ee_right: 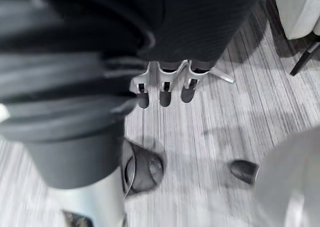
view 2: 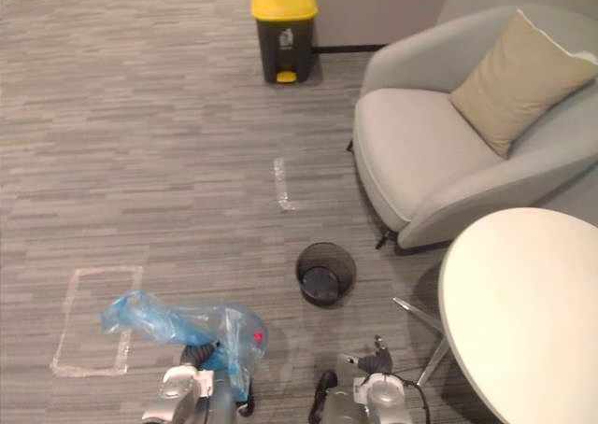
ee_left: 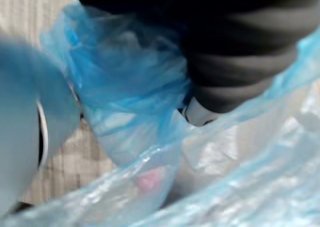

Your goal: Gather rubbish on tea table into small bin, then transfer packed bag to large trash can.

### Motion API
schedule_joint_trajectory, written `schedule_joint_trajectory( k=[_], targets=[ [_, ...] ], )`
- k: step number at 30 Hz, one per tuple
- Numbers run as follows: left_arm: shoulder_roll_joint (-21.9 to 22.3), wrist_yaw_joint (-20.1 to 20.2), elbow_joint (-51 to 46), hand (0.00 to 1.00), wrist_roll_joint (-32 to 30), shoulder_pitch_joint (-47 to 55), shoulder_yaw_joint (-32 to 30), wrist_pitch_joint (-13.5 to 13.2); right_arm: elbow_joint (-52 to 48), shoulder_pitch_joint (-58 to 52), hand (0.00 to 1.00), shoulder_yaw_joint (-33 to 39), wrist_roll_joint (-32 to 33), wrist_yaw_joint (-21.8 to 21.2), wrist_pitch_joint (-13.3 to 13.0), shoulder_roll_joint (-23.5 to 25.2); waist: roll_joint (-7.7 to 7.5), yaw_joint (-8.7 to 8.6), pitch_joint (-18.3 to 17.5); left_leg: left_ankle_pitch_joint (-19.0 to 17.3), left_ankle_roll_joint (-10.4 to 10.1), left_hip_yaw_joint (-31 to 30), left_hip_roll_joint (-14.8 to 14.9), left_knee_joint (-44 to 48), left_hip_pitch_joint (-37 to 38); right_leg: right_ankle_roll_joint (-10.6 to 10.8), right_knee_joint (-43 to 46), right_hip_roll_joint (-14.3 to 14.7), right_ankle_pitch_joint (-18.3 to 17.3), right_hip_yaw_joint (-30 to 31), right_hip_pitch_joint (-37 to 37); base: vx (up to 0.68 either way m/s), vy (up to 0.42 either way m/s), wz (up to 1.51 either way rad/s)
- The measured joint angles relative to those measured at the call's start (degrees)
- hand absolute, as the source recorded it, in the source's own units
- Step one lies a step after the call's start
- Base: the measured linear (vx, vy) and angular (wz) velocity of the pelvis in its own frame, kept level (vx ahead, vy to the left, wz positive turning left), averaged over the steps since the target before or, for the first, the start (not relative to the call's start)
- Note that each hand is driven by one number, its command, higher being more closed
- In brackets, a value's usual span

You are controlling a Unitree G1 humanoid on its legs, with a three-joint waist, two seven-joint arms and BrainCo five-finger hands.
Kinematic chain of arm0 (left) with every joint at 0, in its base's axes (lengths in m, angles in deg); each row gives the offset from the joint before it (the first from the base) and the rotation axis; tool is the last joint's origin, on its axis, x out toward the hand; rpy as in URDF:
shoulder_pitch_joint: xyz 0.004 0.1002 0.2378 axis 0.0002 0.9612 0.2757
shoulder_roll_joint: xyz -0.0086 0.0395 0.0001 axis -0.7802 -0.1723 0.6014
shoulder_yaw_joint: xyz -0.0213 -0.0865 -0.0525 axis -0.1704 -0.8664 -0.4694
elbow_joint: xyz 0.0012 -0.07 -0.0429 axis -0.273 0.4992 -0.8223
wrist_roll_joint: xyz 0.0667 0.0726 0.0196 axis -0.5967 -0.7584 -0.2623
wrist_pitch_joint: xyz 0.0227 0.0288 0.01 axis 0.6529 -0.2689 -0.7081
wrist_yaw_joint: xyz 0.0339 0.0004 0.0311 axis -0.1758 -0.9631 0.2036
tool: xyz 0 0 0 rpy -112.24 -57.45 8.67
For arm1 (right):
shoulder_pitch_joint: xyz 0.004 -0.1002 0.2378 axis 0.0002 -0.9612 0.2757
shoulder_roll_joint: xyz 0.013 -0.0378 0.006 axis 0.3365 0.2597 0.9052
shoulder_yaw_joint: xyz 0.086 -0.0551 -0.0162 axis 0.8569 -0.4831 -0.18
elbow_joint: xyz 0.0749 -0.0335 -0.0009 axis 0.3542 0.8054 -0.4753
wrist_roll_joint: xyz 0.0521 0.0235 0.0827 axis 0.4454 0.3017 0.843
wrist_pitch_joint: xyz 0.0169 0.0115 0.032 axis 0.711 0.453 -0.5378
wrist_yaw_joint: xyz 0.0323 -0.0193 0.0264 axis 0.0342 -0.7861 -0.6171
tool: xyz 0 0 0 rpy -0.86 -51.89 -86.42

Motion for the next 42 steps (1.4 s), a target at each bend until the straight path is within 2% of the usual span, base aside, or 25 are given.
schedule_joint_trajectory(
  k=[3,7,10,13,14,16,18,19,20,22,24,25,26,27,28,29,30,31,33,35,36,37,38,40,42],
  targets=[
    [-1.0,0.0,0.4,1.0,-0.1,0.0,0.4,0.0,1.9,0.3,0.0,0.0,-0.1,-0.1,0.2,-0.6,-0.16,0.02,-0.2,-0.6,1.0,-1.0,-2.8,-0.3,-0.1,1.7,-2.9,-1.5,1.6,0.2,1.9,-0.02,0.199,0.28],
    [-1.9,0.0,0.3,1.0,-0.1,0.1,0.2,0.0,2.8,1.0,0.0,0.1,-0.1,-0.4,0.2,-0.6,-0.19,-0.04,-0.6,-3.6,3.1,-1.9,-4.4,3.3,-2.6,3.5,-1.8,-2.7,-0.2,1.2,0.9,0.05,0.144,0.21],
    [-2.1,0.1,0.4,1.0,-0.1,1.0,0.4,0.1,2.7,1.7,0.0,0.1,-0.2,-0.7,0.3,-0.6,-0.99,-0.26,-0.8,-7.7,4.1,-2.3,-6.1,9.0,-4.0,4.7,9.7,-6.1,-4.4,4.1,-3.1,0.15,0.118,0.09],
    [-2.5,0.0,0.3,1.0,-0.1,1.0,0.3,0.1,3.1,2.2,0.0,0.0,-0.2,-1.0,0.3,-0.5,-0.84,-1.43,-0.6,-8.7,5.6,-4.2,-7.2,9.1,-1.8,2.7,22.7,-7.5,-5.7,8.3,-8.0,0.23,0.048,0.34],
    [-2.7,0.0,0.2,1.0,-0.1,1.0,-0.1,0.1,4.0,2.8,0.0,-0.3,-0.2,-1.1,0.3,-0.4,-0.83,-2.16,-0.6,-9.1,5.7,-5.1,-6.9,8.2,0.2,1.8,24.6,-5.2,-8.0,9.7,-9.1,0.31,-0.103,0.48],
    [-3.0,-0.1,0.2,1.0,-0.1,0.8,-0.7,0.1,4.2,3.4,0.0,-0.5,-0.2,-1.0,0.3,-0.7,-1.12,-2.31,-0.4,-9.5,5.5,-5.3,-6.6,5.7,3.6,0.9,23.6,-1.8,-8.6,9.3,-11.6,0.31,-0.131,0.2],
    [-2.9,-0.1,0.2,1.0,-0.1,0.4,-0.7,0.1,4.3,4.1,0.0,-0.5,-0.2,-1.0,0.3,-1.1,-1.05,-2.6,0.4,-10.5,4.8,-5.6,-5.8,2.7,7.7,-1.2,17.7,2.6,-7.0,7.1,-14.0,0.31,-0.136,0.06],
    [-3.1,0.0,0.2,1.0,-0.1,-0.2,-0.7,0.0,4.3,4.2,0.0,-0.5,-0.2,-1.0,0.3,-1.2,-1.78,-2.75,0.8,-10.8,3.5,-5.9,-5.9,1.0,10.2,-2.8,10.8,4.3,-2.2,6.3,-14.4,0.35,-0.145,0.39],
    [-2.9,0.0,0.5,1.0,-0.1,-0.6,-0.4,0.0,4.3,3.7,0.0,-0.2,-0.2,-1.0,0.3,-1.6,-1.48,-3.73,0.8,-10.8,2.2,-7.7,-5.9,-0.7,11.6,-5.9,8.9,5.1,2.2,6.0,-12.5,0.49,-0.164,0.31],
    [-2.3,0.2,0.7,1.0,-0.1,-0.9,-0.1,-0.2,4.3,3.2,0.0,0.8,-0.2,-0.9,0.4,-2.1,-0.86,-3.39,0.4,-9.5,0.4,-8.2,-5.2,-4.7,13.9,-7.5,10.4,5.6,1.0,5.7,-12.7,0.39,-0.109,0.1],
    [-1.6,0.2,0.7,1.0,-0.2,-1.9,-0.2,-0.1,4.3,3.1,0.0,2.7,-0.2,-1.0,0.8,-2.8,-0.49,-4.52,0.7,-6.8,-1.4,-8.7,-5.5,-8.0,17.6,-8.9,19.0,3.8,-3.3,4.5,-14.1,0.43,-0.185,0.29],
    [-1.2,0.2,0.6,1.0,-0.2,-2.5,-0.2,-0.2,3.6,2.0,0.0,3.0,-0.2,-1.0,0.7,-2.9,-0.37,-5.17,0.4,-6.6,-2.1,-9.0,-4.9,-4.8,17.4,-6.9,21.1,4.0,-5.8,3.8,-15.5,0.41,-0.202,0.31],
    [-1.3,0.2,0.6,1.0,-0.2,-2.1,-0.2,-0.3,3.7,1.6,0.0,2.9,-0.2,-1.0,0.7,-2.7,-0.48,-4.93,0.0,-6.7,-2.4,-9.0,-4.7,-2.7,17.0,-6.4,17.0,4.3,-5.0,4.0,-14.3,0.32,-0.164,0.21],
    [-0.5,0.1,0.7,1.0,-0.3,-1.8,-1.1,-0.3,3.7,1.0,0.0,3.0,-0.2,-1.0,0.8,-2.5,0.32,-4.74,-0.1,-7.3,-3.9,-8.0,-2.8,8.7,13.6,-9.1,11.2,6.0,-3.8,3.0,-9.3,0.39,-0.132,0.03],
    [0.5,0.3,-0.2,1.0,-0.3,-1.2,-2.1,-0.3,3.4,0.6,0.0,2.6,-0.1,-1.0,0.8,-2.4,1.31,-4.48,0.0,-6.2,-4.8,-6.4,1.1,23.0,7.7,-9.5,7.5,8.6,-3.9,3.8,-5.2,0.32,-0.103,-0.09],
    [0.8,0.3,-0.7,1.0,-0.3,-1.1,-2.7,-0.3,3.4,0.5,0.0,2.4,-0.1,-1.0,0.9,-2.3,1.46,-4.04,0.1,-6.7,-4.4,-5.8,2.4,27.3,6.1,-9.6,6.5,9.3,-4.0,4.0,-4.0,0.52,-0.089,-0.49],
    [1.1,0.3,-1.4,1.0,-0.2,-0.6,-2.9,-0.2,2.3,0.1,0.0,2.4,-0.1,-0.9,1.0,-1.3,1.0,-2.64,0.4,-8.2,-2.4,-3.6,5.2,35.3,2.0,-10.2,4.0,10.5,-4.3,5.2,0.4,0.4,-0.049,-0.53],
    [1.3,0.3,-1.4,1.0,-0.2,-0.6,-3.0,-0.1,1.8,0.2,0.0,2.6,-0.1,-0.9,1.0,-0.8,0.59,-2.12,0.5,-8.6,-1.9,-2.8,5.5,35.5,0.2,-10.2,3.1,10.5,-4.3,5.7,2.1,0.55,-0.055,-0.67],
    [2.3,0.3,-2.0,1.0,-0.2,-0.8,-3.0,-0.1,0.7,1.0,0.0,3.1,0.0,-0.9,0.9,-0.3,-0.07,-1.73,0.8,-9.2,-0.8,-1.3,5.3,29.7,-4.6,-10.1,-0.1,10.2,-4.3,7.9,5.6,0.37,0.053,-0.51],
    [2.6,0.4,-2.2,1.0,-0.2,-1.7,-3.0,-0.1,0.0,1.8,0.0,4.5,0.0,-0.8,0.9,0.0,-0.05,-1.38,1.1,-7.6,-0.4,-2.1,3.5,16.2,-7.0,-9.2,-2.3,9.6,-4.3,9.5,7.7,0.28,0.133,-0.48],
    [2.7,0.4,-2.1,1.0,-0.2,-1.9,-2.9,-0.1,0.1,2.0,0.0,4.7,0.0,-0.8,0.9,-0.1,-0.14,-1.28,1.1,-4.6,-0.8,-3.4,2.0,8.6,-7.0,-7.7,-2.7,9.0,-5.0,10.5,8.4,0.26,0.17,-0.45],
    [2.9,0.4,-1.9,1.0,-0.2,-1.9,-2.8,-0.1,0.5,2.0,0.0,4.7,0.0,-0.7,0.9,-0.6,0.59,-1.2,0.7,1.5,-1.3,-5.4,0.7,1.0,-6.6,-6.2,-3.0,9.0,-5.7,11.4,9.0,0.34,0.25,-0.5],
    [3.0,0.4,-1.4,1.0,-0.2,-1.9,-2.7,-0.1,1.2,2.2,0.0,4.7,-0.1,-0.7,1.0,-0.8,0.95,-0.81,0.5,7.7,0.1,-6.6,0.2,-0.2,-6.4,-4.3,-2.9,9.1,-6.9,12.7,9.0,0.35,0.238,-0.28],
    [2.0,0.4,0.0,1.0,-0.2,-3.4,-2.3,0.0,1.8,1.5,0.0,4.8,-0.1,-0.5,1.4,-0.1,-1.28,-1.18,0.2,5.0,1.7,-4.8,-3.0,0.9,-6.0,-2.0,-2.6,5.1,-8.0,13.0,9.9,0.41,0.239,-0.03],
    [2.1,0.5,0.1,1.0,-0.2,-3.4,-2.0,0.0,1.9,1.6,0.0,4.8,-0.2,-0.7,1.5,-0.1,-1.08,-0.78,0.4,1.0,2.7,-3.1,-3.8,3.9,-5.0,-0.2,2.3,3.3,-9.1,13.8,9.0,0.35,0.206,-0.3]
  ],
)
